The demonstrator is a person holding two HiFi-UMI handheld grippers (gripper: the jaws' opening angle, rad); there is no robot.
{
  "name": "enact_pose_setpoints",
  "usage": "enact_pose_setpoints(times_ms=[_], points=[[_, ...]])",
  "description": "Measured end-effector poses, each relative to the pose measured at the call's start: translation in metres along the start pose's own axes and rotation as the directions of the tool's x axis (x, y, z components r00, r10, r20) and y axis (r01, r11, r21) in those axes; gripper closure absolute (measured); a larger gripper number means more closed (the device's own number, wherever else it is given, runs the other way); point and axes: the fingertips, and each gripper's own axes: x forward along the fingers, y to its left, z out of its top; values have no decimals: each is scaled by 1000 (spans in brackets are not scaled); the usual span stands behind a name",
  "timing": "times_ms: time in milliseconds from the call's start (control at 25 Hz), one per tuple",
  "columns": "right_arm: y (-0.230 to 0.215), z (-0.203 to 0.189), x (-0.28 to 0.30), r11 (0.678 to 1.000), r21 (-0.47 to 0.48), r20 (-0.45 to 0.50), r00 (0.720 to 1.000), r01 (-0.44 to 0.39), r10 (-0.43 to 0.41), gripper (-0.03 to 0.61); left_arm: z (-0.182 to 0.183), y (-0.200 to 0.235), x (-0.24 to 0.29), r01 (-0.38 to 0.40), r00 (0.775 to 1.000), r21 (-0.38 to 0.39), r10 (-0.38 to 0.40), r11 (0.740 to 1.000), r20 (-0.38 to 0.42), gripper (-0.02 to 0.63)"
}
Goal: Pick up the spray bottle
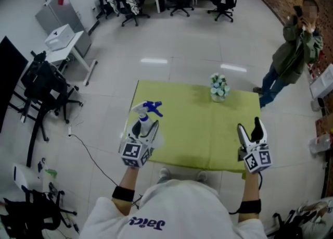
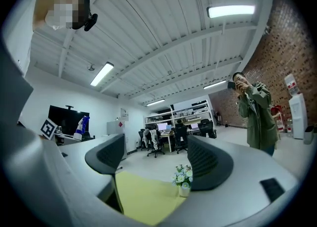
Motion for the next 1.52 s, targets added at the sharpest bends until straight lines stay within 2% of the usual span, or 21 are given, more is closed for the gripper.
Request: enact_pose_setpoints(times_ms=[160, 320, 520, 640, 840, 1120, 1280, 1520], points=[[-2, -16, -10, 996, -69, -24, 998, 51, -53, 164, -15, -12, -5, -16, 1000, 43, 16, 999, -1, 367], [10, -35, -14, 994, -80, -36, 996, 72, -75, 164, -28, -23, -3, -17, 1000, 83, 16, 996, 14, 367], [31, -58, -15, 993, -95, -62, 995, 71, -77, 164, -42, -39, -3, -13, 1000, 46, 13, 999, 0, 367], [35, -67, -18, 991, -85, -64, 992, 99, -105, 164, -50, -45, -5, -40, 999, 60, 39, 997, 10, 367], [49, -69, -21, 987, -106, -61, 990, 122, -129, 164, -51, -43, -13, -87, 995, 42, 85, 995, 45, 368], [58, -71, -15, 984, -119, -38, 990, 132, -138, 164, -52, -43, -19, -113, 991, 122, 104, 986, 82, 368], [54, -68, -10, 981, -130, -32, 989, 142, -148, 222, -47, -39, -18, -117, 990, 139, 104, 983, 94, 368], [44, -64, -9, 977, -130, -28, 985, 168, -173, 224, -46, -38, -15, -110, 991, 134, 99, 985, 90, 368]])
